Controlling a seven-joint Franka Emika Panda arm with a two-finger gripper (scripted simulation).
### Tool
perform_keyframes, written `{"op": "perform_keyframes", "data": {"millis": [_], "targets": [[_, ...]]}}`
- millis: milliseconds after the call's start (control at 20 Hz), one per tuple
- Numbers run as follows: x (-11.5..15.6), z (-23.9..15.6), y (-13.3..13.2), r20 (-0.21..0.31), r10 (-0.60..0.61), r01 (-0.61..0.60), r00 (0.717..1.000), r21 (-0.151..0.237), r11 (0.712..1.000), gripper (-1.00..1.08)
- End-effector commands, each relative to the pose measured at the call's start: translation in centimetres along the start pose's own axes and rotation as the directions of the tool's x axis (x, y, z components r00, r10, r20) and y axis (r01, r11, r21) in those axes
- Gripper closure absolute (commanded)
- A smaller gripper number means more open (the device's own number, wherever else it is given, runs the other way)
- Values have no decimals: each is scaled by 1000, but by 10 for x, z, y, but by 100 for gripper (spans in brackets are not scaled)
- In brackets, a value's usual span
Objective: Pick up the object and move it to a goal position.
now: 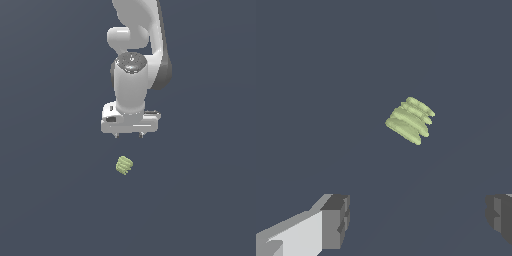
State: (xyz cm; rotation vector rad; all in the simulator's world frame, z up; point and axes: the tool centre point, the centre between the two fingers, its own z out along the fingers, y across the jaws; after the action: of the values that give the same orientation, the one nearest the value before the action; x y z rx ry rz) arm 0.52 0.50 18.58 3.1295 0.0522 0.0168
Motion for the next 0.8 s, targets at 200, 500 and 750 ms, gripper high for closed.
{"op": "perform_keyframes", "data": {"millis": [200, 500, 750], "targets": [[1, -1, -6, -4, -23, 23, 1000, -1, 1000, -92], [3, -5, -26, -16, -86, 86, 996, -4, 996, -92], [3, -5, -27, -17, -86, 86, 996, -4, 996, -92]]}}
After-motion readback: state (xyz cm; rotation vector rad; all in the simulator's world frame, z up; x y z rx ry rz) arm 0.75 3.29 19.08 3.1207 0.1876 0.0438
